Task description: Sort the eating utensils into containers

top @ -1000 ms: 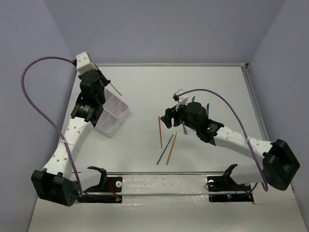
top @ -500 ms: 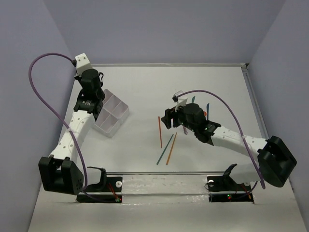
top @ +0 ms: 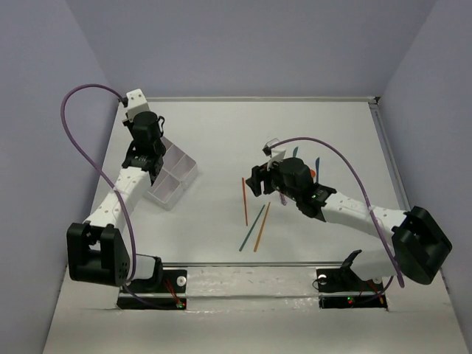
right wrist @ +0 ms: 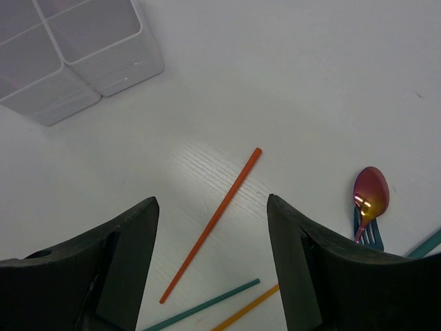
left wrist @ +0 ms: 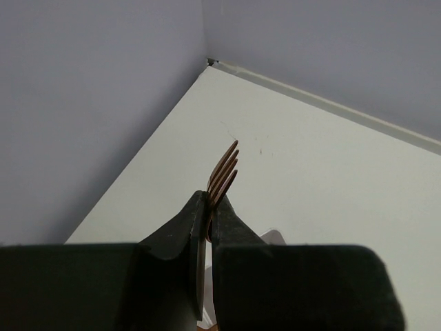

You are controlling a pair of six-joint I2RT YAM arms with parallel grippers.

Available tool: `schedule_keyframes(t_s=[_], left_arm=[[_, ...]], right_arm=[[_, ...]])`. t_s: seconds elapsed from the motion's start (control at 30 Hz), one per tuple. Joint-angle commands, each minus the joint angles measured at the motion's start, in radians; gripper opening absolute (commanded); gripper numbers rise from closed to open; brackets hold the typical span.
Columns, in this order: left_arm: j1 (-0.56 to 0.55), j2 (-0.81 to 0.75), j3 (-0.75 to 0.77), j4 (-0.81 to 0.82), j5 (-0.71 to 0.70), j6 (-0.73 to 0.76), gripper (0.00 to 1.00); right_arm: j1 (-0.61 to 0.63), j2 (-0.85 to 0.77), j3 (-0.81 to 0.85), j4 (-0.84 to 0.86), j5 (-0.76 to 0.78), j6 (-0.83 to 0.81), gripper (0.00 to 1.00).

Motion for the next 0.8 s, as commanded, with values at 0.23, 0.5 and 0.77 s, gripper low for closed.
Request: schedule_keyframes(t_s=[0.23, 0.5, 0.77], left_arm=[[0.002, -0.022, -0.01, 0.068, 0.015, -0.063, 0.43], [-0.016, -0.099, 0.043, -0.01, 0.116, -0.126, 0.78], [-0.079, -0.228, 0.1, -0.191, 0.411, -0.267, 0.8]], right_arm=[[0.005, 0.015, 0.021, 0.041, 0.043, 0.0, 0.69], [-0.004, 0.031, 0.037, 0.006, 0.099, 0.006, 0.64], [-0.023, 0.058, 0.058, -0.051, 0.185, 0.032, 0.54]])
